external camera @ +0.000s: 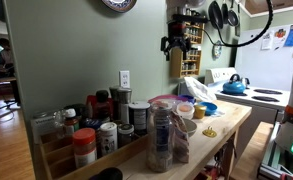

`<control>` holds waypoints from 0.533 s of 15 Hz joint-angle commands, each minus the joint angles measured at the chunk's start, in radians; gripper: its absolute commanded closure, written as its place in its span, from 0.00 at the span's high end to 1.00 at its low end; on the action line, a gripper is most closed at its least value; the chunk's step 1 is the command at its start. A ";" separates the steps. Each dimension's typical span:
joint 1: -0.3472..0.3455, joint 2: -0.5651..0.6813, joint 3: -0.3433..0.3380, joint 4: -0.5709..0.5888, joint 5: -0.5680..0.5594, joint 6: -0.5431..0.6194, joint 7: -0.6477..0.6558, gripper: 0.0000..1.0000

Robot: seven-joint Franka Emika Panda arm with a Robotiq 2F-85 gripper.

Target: Pour the contents of the clear lunch box onto the white plate and then pour the contents of the white plate in the ceramic bowl on the left

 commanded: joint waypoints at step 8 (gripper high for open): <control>0.052 0.180 -0.061 0.041 0.024 0.019 0.110 1.00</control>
